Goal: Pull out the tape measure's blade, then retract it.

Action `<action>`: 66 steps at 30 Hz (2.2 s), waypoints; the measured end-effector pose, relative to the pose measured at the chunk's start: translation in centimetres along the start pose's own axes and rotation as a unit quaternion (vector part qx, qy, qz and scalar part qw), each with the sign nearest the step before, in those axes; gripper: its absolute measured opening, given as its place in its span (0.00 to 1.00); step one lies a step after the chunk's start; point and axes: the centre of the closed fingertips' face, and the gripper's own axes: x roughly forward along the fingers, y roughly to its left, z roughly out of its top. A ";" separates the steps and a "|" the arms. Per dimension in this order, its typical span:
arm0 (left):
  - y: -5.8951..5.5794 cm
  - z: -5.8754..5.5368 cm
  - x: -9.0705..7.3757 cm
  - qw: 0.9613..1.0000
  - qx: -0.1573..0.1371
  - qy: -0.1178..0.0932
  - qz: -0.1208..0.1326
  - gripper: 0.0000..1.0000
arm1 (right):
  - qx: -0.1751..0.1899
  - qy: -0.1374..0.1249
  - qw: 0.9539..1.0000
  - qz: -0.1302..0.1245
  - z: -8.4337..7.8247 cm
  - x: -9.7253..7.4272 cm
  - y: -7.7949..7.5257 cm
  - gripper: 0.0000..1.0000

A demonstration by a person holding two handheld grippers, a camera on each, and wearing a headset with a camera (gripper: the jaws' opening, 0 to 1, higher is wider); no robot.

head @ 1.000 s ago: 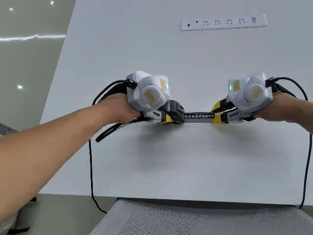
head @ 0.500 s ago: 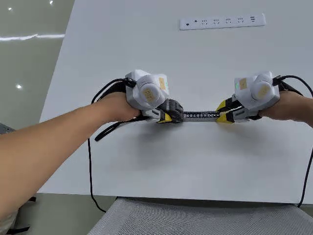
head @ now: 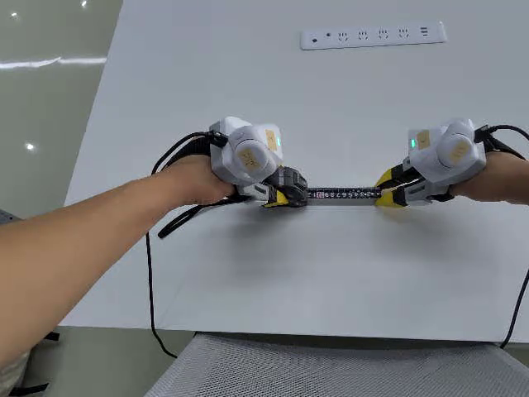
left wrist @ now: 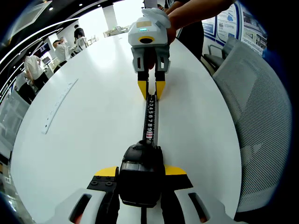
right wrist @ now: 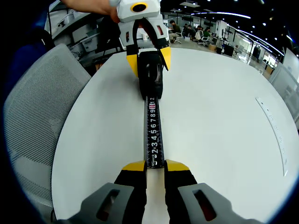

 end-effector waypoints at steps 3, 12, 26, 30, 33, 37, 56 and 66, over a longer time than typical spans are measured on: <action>0.0 0.0 0.0 1.000 -0.001 0.000 0.000 0.30 | 0.002 0.001 1.000 0.001 -0.3 -0.2 -0.1 0.09; 0.1 -0.1 0.1 1.000 -0.001 0.000 0.000 0.30 | 0.003 0.010 1.000 0.002 -1.6 -1.2 -0.2 0.09; 0.0 -0.1 0.0 1.000 -0.002 0.000 0.000 0.30 | 0.011 0.024 1.000 -0.007 -3.8 -2.7 -0.6 0.09; -0.1 0.0 -0.1 1.000 -0.002 0.000 -0.001 0.30 | 0.013 0.024 1.000 -0.006 -4.1 -2.9 -0.6 0.09; -0.1 0.0 -0.1 1.000 -0.002 0.000 0.000 0.30 | 0.014 0.025 1.000 -0.006 -4.4 -3.1 -0.6 0.09; -0.1 0.1 -0.1 1.000 -0.003 -0.001 -0.001 0.30 | 0.016 0.028 0.999 -0.007 -4.8 -3.4 -0.7 0.09; -0.1 0.0 -0.1 1.000 -0.003 0.003 -0.002 0.30 | 0.025 0.038 0.999 -0.012 -6.7 -5.0 -0.9 0.09; -0.1 0.0 -0.1 1.000 -0.004 0.003 -0.001 0.30 | 0.034 0.040 0.998 -0.017 -7.8 -5.8 -0.9 0.09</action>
